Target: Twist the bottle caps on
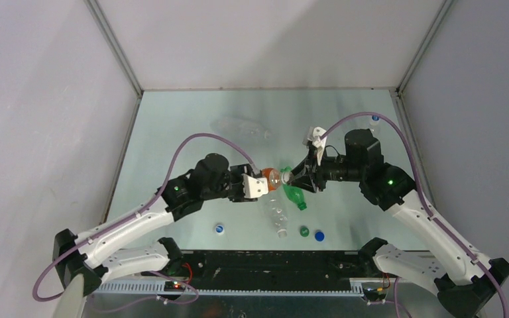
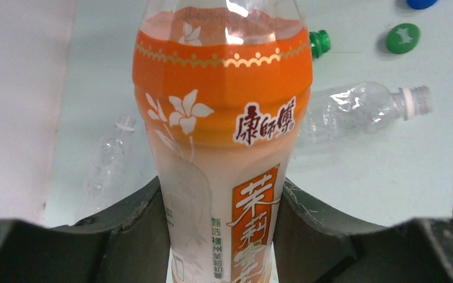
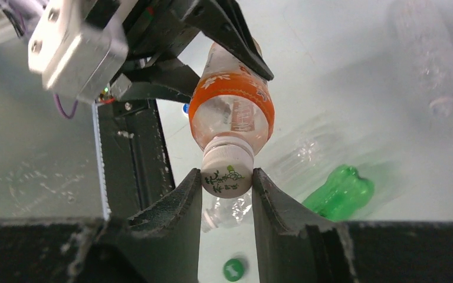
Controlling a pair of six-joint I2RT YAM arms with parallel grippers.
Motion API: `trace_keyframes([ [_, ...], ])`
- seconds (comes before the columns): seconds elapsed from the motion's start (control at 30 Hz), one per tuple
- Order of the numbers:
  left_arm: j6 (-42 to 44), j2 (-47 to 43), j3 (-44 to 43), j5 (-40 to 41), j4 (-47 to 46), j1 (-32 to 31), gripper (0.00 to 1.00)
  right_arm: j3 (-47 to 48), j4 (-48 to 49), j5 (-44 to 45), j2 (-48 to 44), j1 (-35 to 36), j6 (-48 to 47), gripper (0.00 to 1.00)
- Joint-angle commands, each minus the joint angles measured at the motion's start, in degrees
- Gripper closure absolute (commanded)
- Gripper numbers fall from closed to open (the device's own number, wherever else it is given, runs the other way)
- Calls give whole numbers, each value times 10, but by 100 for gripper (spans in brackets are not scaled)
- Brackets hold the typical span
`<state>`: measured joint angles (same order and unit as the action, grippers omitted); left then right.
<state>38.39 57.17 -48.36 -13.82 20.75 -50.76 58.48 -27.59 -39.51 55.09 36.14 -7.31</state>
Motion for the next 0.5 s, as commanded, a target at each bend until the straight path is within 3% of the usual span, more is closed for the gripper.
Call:
trace_keyframes([
  [0.0, -5, -8, -9, 51, -200, -41, 71, 10, 14, 28, 19, 22, 135, 100],
  [0.23, -26, -6, 14, 120, -254, -70, 72, 9, -14, 242, 12, 66, 283, 100],
  [0.47, -48, -1, 59, 154, -329, -89, 72, 10, -34, 320, 6, 81, 439, 100],
])
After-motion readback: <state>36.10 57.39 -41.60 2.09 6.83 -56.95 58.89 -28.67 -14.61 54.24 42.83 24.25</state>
